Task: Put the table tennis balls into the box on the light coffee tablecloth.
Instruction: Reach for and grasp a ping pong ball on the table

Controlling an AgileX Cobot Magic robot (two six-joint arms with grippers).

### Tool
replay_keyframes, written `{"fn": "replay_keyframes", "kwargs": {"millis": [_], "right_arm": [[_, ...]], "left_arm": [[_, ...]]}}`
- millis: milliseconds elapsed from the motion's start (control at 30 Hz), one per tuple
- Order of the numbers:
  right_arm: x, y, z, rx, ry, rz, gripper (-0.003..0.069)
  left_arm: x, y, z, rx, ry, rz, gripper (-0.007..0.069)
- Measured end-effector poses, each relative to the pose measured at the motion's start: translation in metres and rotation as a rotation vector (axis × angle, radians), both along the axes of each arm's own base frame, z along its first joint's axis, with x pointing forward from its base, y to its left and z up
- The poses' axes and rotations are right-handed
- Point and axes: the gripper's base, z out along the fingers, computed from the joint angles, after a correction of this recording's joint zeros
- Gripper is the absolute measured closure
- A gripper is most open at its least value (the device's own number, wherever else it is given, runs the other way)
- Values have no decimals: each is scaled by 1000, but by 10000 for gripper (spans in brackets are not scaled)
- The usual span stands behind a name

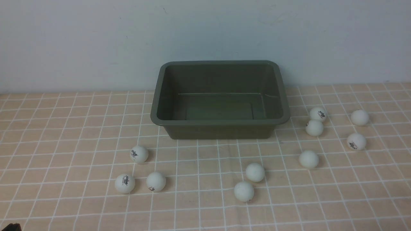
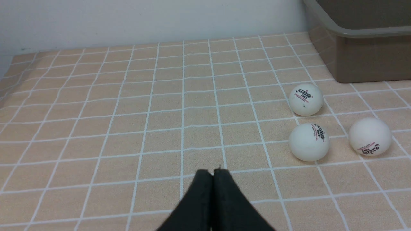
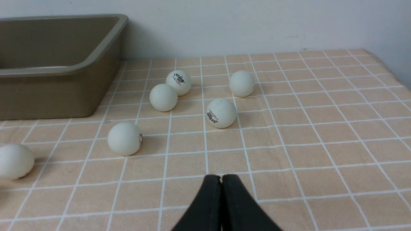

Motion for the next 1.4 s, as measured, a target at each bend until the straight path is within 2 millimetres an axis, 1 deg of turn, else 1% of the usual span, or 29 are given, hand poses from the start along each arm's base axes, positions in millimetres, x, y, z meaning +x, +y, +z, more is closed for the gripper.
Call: {"fn": "replay_keyframes", "kwargs": {"millis": [1167, 1400], "right_arm": [[0, 0, 0, 8, 0, -2, 677], [0, -1, 0, -32, 4, -5, 677]], "left_arm": [[0, 0, 0, 0, 0, 0, 693], [0, 0, 0, 0, 0, 0, 693]]}}
